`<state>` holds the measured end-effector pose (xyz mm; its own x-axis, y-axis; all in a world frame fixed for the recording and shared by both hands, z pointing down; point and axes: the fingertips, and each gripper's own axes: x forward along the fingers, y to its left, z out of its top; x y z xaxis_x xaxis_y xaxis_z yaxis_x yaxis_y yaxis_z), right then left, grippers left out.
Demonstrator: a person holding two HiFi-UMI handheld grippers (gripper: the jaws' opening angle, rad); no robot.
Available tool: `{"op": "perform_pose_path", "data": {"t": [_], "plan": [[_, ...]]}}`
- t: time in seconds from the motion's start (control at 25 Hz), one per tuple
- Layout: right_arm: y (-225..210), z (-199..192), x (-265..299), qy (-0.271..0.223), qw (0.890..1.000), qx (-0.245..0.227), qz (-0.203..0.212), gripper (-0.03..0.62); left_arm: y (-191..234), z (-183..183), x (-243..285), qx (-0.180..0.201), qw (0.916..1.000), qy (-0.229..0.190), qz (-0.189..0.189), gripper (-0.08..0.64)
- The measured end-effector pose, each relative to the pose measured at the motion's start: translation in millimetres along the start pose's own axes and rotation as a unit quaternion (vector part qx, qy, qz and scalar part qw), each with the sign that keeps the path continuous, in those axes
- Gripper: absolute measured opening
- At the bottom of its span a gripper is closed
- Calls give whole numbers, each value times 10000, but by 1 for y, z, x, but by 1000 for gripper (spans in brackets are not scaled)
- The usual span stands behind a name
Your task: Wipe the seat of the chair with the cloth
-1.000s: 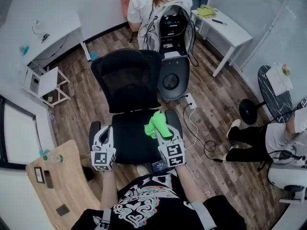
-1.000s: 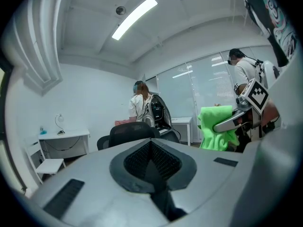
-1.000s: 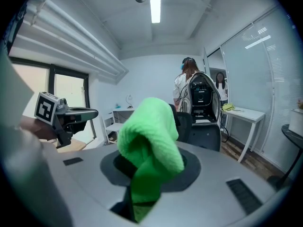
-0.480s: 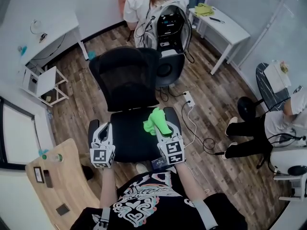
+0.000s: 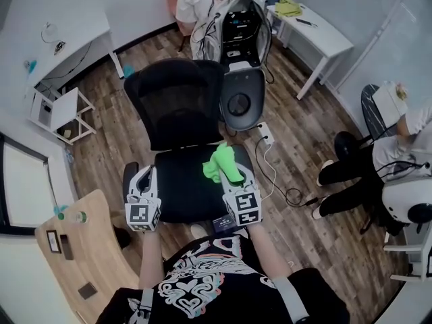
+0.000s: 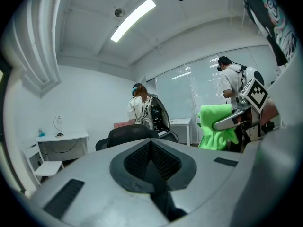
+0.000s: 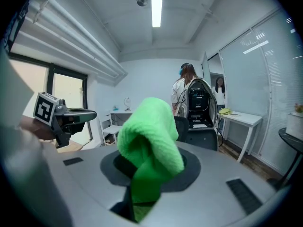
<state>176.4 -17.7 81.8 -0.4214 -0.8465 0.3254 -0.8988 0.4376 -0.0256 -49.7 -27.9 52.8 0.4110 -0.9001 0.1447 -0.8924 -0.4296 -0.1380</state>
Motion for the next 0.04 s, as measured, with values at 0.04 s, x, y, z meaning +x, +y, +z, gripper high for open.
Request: {"op": "perform_pose_path", "data": {"t": [0.04], "plan": [[-1, -2, 1, 14, 10000, 10, 10, 100, 1, 2, 1, 11, 10000, -2, -3, 0]]}}
